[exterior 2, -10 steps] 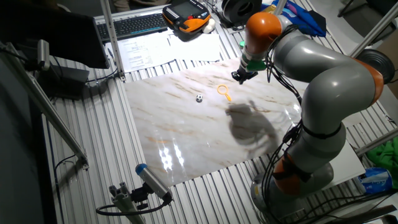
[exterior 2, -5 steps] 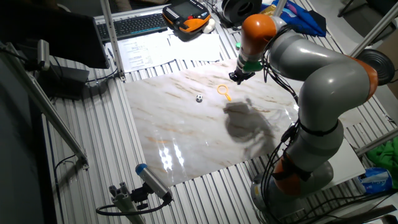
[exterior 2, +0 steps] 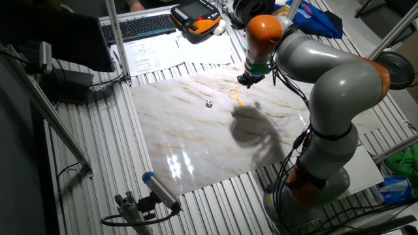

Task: Attach the bubble ring to the ball

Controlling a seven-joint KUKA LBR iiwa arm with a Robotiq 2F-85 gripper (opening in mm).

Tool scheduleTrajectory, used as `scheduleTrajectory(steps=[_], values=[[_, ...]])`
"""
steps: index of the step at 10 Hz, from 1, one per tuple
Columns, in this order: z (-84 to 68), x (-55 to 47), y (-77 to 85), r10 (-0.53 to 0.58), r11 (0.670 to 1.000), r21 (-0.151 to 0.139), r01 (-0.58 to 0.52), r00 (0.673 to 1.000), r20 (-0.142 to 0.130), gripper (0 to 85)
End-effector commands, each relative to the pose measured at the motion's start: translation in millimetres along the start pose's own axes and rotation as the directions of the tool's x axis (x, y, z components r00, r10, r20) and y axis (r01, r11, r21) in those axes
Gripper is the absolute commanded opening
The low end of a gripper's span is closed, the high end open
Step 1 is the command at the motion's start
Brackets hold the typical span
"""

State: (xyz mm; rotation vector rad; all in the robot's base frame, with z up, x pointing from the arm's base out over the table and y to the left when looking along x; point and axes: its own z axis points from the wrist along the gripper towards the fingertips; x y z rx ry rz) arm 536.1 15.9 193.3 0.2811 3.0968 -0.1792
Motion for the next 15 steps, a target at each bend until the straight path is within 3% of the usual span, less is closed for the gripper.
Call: scheduleTrajectory(steps=[1, 3, 5, 6, 7, 8, 9, 12, 15], values=[[-0.2, 0.0, 0.3, 0.000, 1.000, -0.003, 0.000, 1.000, 0.002, 0.0], [-0.2, 0.0, 0.3, 0.011, 0.999, -0.040, -0.010, 1.000, 0.017, 0.0], [-0.2, 0.0, 0.3, 0.020, 1.000, -0.023, -0.021, 1.000, -0.022, 0.0], [-0.2, 0.0, 0.3, 0.033, 0.999, -0.029, -0.034, 0.999, -0.034, 0.0], [-0.2, 0.0, 0.3, 0.035, 0.999, -0.038, -0.036, 0.999, -0.036, 0.0], [-0.2, 0.0, 0.3, 0.039, 0.997, -0.068, -0.042, 0.999, -0.033, 0.0], [-0.2, 0.0, 0.3, 0.036, 0.996, -0.079, -0.037, 0.999, -0.020, 0.0], [0.4, -0.7, 0.5, 0.000, 0.998, -0.069, -0.002, 1.000, -0.019, 0.0], [11.1, -10.9, 6.3, -0.055, 0.997, -0.047, 0.054, 0.998, -0.022, 0.0]])
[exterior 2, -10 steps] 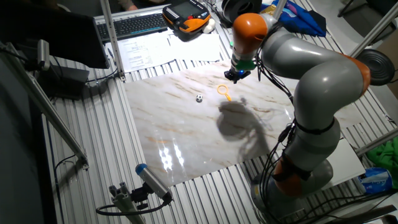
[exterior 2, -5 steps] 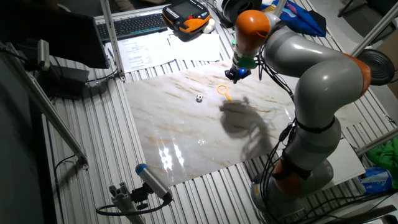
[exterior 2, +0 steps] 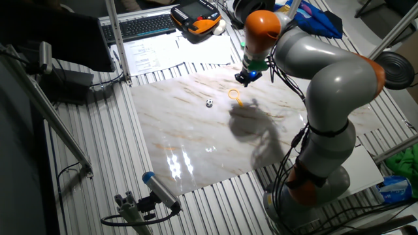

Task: Attach the bubble ring to the ball

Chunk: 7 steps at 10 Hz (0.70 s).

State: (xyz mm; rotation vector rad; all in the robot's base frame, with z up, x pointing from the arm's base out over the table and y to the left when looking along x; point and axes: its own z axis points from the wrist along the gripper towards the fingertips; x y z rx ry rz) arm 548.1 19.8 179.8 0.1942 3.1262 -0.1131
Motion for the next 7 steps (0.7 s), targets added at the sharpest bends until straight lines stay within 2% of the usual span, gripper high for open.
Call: scheduleTrajectory(steps=[1, 2, 3, 5, 6, 7], values=[[3.7, -0.1, 1.7, -0.008, 1.000, 0.005, 0.008, 1.000, 0.003, 0.0], [14.2, 0.3, 3.3, -0.025, 1.000, -0.007, 0.025, 1.000, 0.006, 17.0], [30.1, 0.7, 3.4, -0.041, 0.999, -0.013, 0.042, 0.999, 0.024, 17.0], [43.8, -7.3, 2.7, -0.061, 0.998, -0.017, 0.062, 0.998, 0.012, 17.0], [50.8, -8.7, 1.9, -0.068, 0.998, -0.018, 0.068, 0.998, 0.014, 17.0], [61.9, -8.7, -0.9, -0.073, 0.997, -0.032, 0.074, 0.997, 0.016, 17.0]])
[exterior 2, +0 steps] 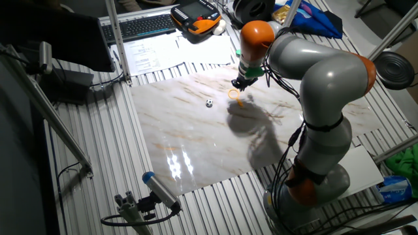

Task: Attach the bubble ring to the ball

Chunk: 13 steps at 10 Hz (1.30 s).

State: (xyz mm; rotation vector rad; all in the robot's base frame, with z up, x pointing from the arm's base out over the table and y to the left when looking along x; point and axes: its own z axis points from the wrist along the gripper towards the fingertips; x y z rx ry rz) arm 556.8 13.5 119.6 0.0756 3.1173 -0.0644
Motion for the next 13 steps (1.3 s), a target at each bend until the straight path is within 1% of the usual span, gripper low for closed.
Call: scheduleTrajectory(steps=[1, 2, 3, 4, 6, 7, 8, 9, 10, 12, 13], values=[[12.9, 0.2, -2.6, -0.006, 1.000, -0.010, 0.006, 1.000, 0.009, 17.0], [26.0, 0.5, -4.8, -0.020, 1.000, -0.016, 0.020, 1.000, 0.020, 34.0], [36.4, 2.3, -5.6, -0.020, 0.999, -0.026, 0.021, 0.999, 0.033, 34.0], [42.3, 2.3, -5.6, -0.027, 1.000, -0.015, 0.028, 0.999, 0.038, 34.0], [49.9, 3.7, -5.5, -0.040, 0.999, -0.006, 0.040, 0.998, 0.039, 34.0], [55.1, 6.3, -4.1, -0.044, 0.999, -0.005, 0.045, 0.998, 0.042, 34.0], [60.6, 9.4, -1.5, -0.052, 0.999, 0.001, 0.052, 0.998, 0.043, 34.0], [64.1, 12.0, -0.5, -0.057, 0.998, -0.003, 0.057, 0.997, 0.045, 34.0], [65.9, 12.0, -0.2, -0.061, 0.998, -0.006, 0.062, 0.997, 0.045, 34.0], [73.7, 10.8, -2.6, -0.064, 0.998, -0.006, 0.065, 0.996, 0.059, 34.0], [77.3, 10.9, -3.8, -0.068, 0.998, -0.009, 0.069, 0.996, 0.059, 34.0]])
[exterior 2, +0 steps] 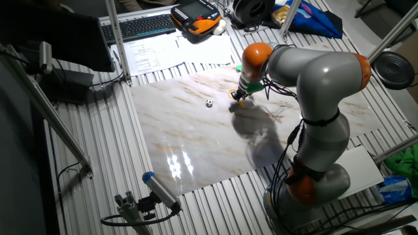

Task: Attach the bubble ring to the ball

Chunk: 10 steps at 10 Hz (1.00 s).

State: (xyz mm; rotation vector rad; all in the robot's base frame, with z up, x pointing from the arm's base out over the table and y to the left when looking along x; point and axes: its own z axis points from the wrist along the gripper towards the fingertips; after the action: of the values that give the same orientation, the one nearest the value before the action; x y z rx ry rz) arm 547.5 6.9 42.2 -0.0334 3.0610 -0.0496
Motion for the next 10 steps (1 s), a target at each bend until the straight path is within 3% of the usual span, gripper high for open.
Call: scheduleTrajectory(steps=[1, 3, 4, 8, 9, 10], values=[[3.5, 0.3, -1.4, -0.003, 1.000, -0.003, 0.003, 1.000, 0.003, 34.0], [8.4, -0.2, -1.3, 0.006, 1.000, -0.012, -0.006, 1.000, 0.003, 34.0], [10.3, -0.5, -1.3, 0.010, 1.000, -0.013, -0.010, 1.000, 0.005, 51.0], [16.8, -0.3, -2.3, 0.013, 1.000, -0.010, -0.013, 1.000, 0.002, 51.0], [17.4, -0.5, -2.1, 0.013, 1.000, -0.010, -0.013, 1.000, -0.002, 34.0], [17.5, -0.6, -1.5, 0.010, 1.000, -0.009, -0.010, 1.000, -0.006, 34.0]])
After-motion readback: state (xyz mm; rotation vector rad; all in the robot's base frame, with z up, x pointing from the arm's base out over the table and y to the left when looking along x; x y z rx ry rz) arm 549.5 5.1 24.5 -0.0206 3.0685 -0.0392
